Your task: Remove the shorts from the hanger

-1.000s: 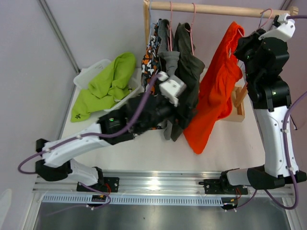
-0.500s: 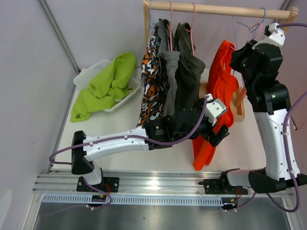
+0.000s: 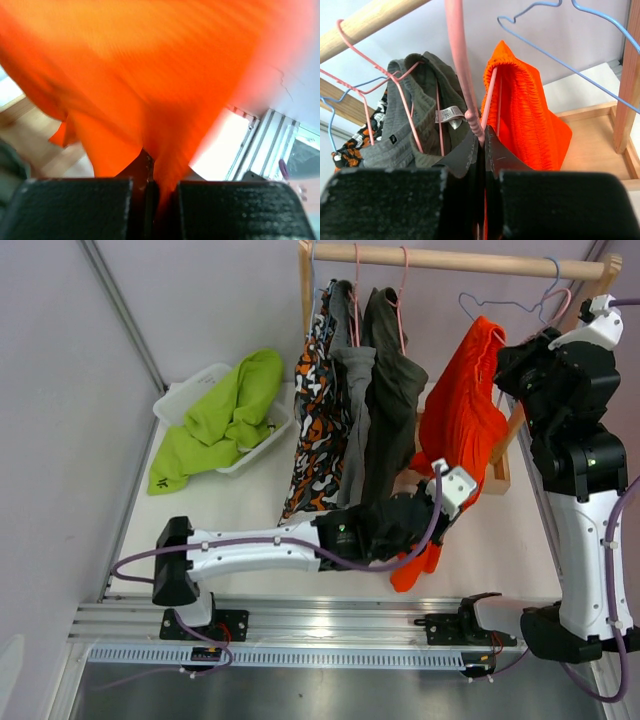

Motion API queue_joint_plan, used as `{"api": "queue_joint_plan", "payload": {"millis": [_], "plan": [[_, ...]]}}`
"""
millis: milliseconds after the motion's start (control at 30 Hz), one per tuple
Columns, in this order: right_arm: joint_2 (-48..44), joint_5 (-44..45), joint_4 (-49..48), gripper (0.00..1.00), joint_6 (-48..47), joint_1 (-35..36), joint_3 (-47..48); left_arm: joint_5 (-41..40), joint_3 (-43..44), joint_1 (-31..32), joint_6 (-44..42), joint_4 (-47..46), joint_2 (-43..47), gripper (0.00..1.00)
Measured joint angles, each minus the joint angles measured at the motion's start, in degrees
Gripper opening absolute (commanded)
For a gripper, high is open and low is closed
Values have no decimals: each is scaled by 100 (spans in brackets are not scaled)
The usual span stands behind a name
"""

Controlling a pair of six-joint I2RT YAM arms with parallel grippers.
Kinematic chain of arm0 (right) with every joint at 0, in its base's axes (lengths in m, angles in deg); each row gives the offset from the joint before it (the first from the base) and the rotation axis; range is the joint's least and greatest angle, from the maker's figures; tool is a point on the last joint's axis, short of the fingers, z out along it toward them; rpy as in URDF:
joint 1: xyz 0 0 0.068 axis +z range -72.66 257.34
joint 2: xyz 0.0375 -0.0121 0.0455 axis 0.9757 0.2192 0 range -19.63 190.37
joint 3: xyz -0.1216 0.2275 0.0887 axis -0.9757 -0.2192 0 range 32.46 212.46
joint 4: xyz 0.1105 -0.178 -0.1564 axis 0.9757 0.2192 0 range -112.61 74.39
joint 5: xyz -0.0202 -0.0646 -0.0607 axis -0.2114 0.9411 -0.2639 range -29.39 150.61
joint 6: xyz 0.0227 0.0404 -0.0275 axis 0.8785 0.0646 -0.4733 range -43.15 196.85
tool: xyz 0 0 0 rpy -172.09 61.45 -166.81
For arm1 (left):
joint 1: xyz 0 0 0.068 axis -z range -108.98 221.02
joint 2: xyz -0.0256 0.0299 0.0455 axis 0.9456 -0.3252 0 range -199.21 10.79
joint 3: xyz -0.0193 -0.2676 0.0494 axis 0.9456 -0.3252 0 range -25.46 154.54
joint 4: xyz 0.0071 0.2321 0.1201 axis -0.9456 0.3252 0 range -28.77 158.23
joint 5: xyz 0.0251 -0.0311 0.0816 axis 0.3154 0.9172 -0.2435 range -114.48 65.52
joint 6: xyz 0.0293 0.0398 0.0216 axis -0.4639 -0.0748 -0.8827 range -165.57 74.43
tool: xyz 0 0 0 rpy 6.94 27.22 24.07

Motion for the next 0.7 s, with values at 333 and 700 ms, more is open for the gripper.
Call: {"api": "queue_joint_plan", "payload": {"millis": [333, 700], "plan": [[472, -660, 621, 0, 92, -752, 264, -1600, -1954, 1945, 363, -433, 1244, 0], [-660, -1591, 883, 0, 647, -953, -815, -1906, -1084, 1276, 236, -31, 564, 0]]}}
